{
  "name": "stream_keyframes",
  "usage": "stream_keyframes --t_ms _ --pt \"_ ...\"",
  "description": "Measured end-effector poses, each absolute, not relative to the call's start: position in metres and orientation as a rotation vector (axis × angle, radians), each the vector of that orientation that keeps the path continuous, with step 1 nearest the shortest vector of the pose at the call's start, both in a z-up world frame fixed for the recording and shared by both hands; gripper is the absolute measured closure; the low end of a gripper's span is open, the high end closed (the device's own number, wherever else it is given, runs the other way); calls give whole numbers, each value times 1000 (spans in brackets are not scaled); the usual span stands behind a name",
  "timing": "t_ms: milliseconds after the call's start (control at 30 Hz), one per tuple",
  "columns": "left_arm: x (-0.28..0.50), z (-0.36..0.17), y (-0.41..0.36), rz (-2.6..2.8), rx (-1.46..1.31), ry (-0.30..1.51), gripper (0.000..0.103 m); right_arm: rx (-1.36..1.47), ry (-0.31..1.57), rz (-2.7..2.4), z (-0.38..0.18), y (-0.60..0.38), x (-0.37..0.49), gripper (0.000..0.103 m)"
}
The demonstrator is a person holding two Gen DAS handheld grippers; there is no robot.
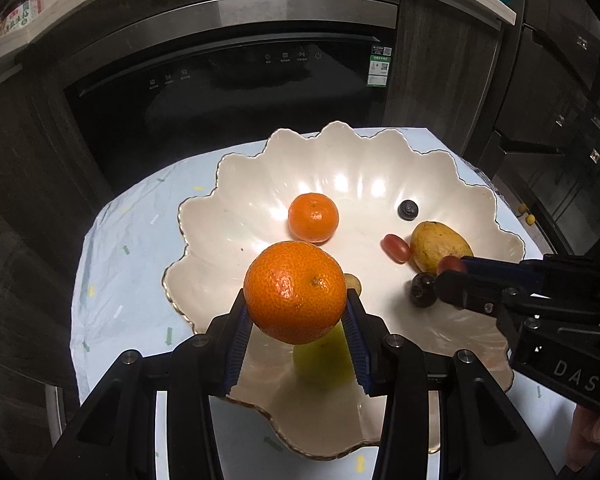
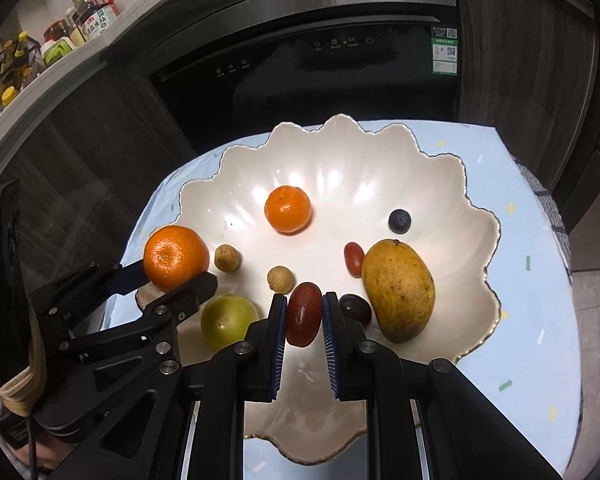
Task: Organize fruits
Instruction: 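Open the left tool to drop the mandarin while the right tool releases the red fruit into the bowl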
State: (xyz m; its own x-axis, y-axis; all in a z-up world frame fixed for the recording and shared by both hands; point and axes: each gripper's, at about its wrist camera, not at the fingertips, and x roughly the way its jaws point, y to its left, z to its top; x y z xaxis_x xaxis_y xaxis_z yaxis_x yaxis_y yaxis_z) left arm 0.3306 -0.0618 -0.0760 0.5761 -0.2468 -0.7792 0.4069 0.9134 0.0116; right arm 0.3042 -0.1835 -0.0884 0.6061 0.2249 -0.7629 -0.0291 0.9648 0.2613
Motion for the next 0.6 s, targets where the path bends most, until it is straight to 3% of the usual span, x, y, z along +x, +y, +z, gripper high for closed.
stream_keyframes --t_ms 133,200,267,433,600 --pt "331 -80 -63 -381 194 891 58 236 922 147 -91 -183 305 83" --pt "329 -79 -62 -372 195 882 52 236 929 139 -92 -183 306 82" --pt "327 -76 -60 -363 194 864 39 240 929 132 -92 -185 305 71" --pt "324 -69 -58 -350 201 853 39 230 911 108 -88 -186 299 53" --pt "316 -62 -53 -328 195 837 32 218 890 87 -81 -186 292 48"
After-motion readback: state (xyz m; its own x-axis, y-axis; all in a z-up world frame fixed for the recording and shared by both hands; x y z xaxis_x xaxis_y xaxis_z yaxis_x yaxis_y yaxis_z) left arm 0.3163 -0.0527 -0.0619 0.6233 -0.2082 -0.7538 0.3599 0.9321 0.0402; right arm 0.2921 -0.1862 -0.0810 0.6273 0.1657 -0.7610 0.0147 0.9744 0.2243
